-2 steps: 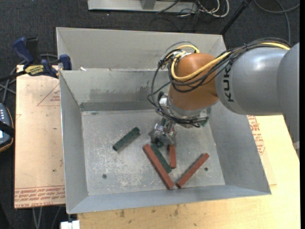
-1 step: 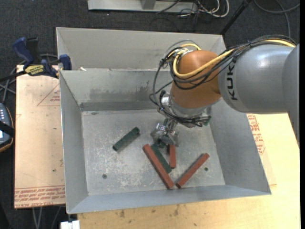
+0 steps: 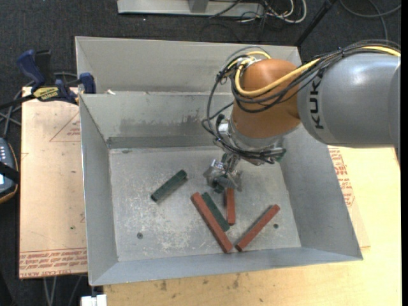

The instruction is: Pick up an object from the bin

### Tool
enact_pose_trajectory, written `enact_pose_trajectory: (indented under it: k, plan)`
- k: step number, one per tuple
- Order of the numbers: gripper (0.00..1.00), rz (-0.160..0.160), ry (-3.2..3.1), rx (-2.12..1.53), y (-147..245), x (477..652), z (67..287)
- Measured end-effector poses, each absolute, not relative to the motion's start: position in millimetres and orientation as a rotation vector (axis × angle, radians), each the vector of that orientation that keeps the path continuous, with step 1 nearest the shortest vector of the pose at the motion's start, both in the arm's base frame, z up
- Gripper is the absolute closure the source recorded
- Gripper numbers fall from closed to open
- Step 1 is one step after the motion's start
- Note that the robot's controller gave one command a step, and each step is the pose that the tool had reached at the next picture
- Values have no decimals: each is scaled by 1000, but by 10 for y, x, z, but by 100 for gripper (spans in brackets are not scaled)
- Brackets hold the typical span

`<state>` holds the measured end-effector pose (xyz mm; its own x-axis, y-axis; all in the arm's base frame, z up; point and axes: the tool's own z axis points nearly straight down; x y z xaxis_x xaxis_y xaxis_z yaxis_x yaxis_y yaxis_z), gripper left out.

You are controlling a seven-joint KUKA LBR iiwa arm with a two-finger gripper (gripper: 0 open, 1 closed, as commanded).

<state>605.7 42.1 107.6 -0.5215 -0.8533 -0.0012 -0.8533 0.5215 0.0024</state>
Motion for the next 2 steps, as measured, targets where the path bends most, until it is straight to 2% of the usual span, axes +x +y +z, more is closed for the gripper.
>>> enact_pose_trajectory:
  k: [2]
  plan:
    - [100, 1, -2746, 1539, 427, 6082, 1279]
